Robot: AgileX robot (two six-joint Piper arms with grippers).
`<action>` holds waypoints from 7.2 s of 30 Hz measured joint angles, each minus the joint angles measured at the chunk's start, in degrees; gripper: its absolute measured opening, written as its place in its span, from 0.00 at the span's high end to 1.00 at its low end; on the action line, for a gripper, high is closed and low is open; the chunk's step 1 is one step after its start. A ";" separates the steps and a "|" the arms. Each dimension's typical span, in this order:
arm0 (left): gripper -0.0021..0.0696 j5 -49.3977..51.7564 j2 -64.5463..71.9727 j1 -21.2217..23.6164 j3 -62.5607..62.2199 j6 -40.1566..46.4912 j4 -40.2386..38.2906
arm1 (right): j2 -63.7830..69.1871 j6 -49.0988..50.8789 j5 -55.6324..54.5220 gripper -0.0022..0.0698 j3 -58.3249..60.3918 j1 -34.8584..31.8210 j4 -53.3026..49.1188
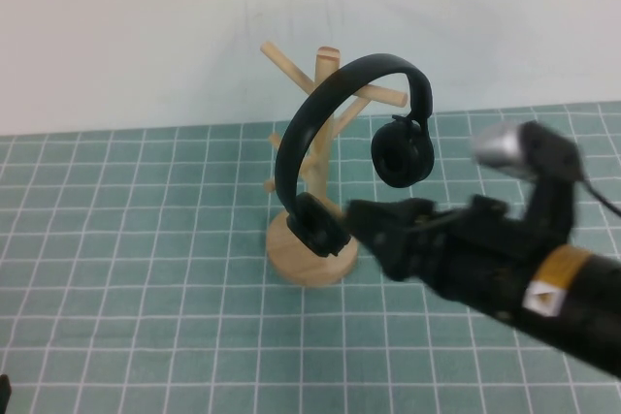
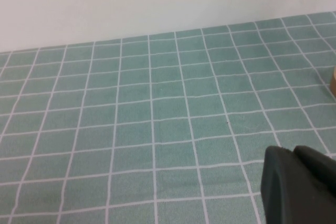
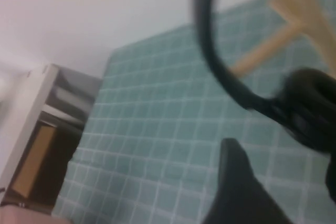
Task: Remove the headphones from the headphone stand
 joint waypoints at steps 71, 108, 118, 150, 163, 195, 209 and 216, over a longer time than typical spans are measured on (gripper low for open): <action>0.98 0.00 0.00 0.00 0.00 0.00 0.00 | 14.18 -7.30 -16.07 0.98 -14.24 1.20 13.48; 0.98 0.00 0.00 0.00 0.00 0.00 0.00 | 8.02 -82.57 36.06 0.98 -0.01 -24.11 89.62; 0.98 0.00 0.00 0.00 0.00 0.00 0.00 | 23.53 -83.50 49.24 0.91 -0.86 -33.98 89.93; 0.98 0.00 0.00 0.00 0.00 0.00 0.00 | -32.46 -34.10 74.82 0.98 -1.79 -34.09 -22.29; 0.98 0.00 0.00 0.00 0.00 0.00 0.00 | -52.60 -21.21 69.62 0.98 -2.46 -34.09 -20.58; 0.98 0.00 0.00 0.00 0.00 0.00 0.00 | -76.52 -17.77 34.02 0.98 32.71 -53.61 -19.24; 0.98 0.00 0.00 0.00 0.00 0.00 0.00 | -76.40 -22.74 45.74 0.98 40.67 -54.53 -19.47; 0.98 0.00 0.00 0.00 0.00 0.00 0.00 | -76.40 -22.74 45.74 0.98 40.67 -54.53 -19.57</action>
